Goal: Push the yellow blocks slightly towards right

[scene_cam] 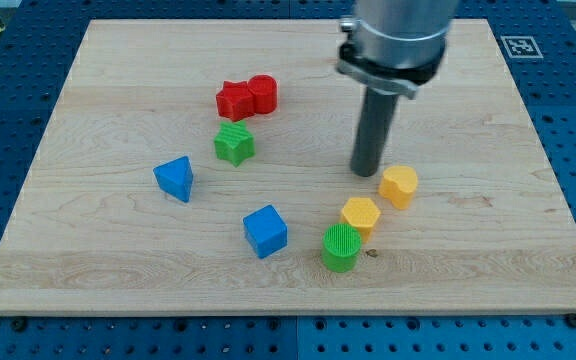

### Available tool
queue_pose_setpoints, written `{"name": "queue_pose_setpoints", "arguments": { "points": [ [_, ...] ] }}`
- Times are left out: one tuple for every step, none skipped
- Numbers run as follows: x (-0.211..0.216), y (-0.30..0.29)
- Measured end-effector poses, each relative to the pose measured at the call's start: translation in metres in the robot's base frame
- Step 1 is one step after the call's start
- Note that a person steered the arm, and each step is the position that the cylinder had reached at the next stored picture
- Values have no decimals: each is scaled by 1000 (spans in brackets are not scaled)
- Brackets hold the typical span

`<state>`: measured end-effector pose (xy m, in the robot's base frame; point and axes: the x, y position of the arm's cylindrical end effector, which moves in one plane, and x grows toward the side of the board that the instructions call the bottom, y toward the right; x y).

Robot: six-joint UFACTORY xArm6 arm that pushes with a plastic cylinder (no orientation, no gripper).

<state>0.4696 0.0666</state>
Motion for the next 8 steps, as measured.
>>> {"name": "queue_pose_setpoints", "arguments": {
  "points": [
    [23,-42],
    [58,-53],
    [76,-47],
    [83,-34],
    [83,-13],
    [81,5],
    [69,13],
    [67,27]
  ]
}}
